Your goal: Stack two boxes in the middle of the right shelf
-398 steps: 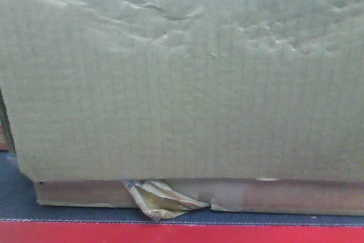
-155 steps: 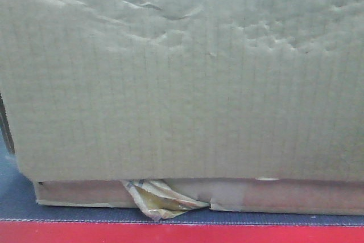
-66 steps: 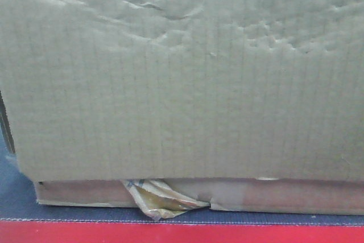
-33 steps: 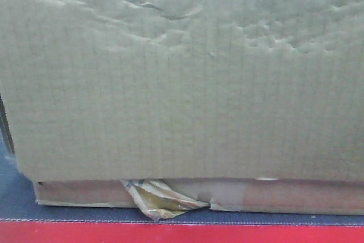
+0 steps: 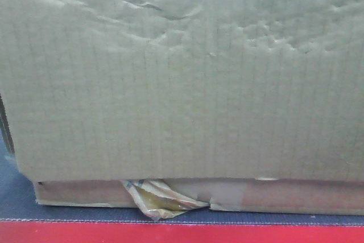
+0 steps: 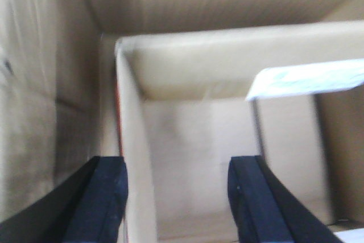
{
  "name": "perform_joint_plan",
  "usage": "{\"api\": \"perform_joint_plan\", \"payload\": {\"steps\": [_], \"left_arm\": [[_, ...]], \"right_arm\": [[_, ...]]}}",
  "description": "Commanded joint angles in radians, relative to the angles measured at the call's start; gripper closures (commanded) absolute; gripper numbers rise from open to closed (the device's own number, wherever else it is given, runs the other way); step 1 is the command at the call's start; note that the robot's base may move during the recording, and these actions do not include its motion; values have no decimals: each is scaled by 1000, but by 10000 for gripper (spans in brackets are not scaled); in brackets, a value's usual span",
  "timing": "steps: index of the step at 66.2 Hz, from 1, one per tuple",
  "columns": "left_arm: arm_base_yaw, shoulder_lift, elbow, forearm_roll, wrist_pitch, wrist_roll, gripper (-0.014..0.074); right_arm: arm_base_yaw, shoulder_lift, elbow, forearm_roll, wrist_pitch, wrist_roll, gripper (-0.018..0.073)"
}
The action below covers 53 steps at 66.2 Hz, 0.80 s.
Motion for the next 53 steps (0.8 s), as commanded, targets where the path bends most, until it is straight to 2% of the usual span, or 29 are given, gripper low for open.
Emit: {"api": "perform_joint_plan", "payload": {"steps": [1,12,24,34,53], "left_arm": [[1,-12,-101,5,20,54,285],[15,-32,-198,49,20,120,285],[103,-76,-151,45,20,144,285],[183,-120,-50,-50,20,156,285],[182,-130,147,-112,20,169,285]], "right_arm": [[-5,-3,0,5,-15,-1,722],[-5,-3,0,5,-15,-1,722],[-5,-3,0,5,-15,-1,722],[-5,-3,0,5,-15,-1,722],[-5,-3,0,5,-15,-1,722]]}}
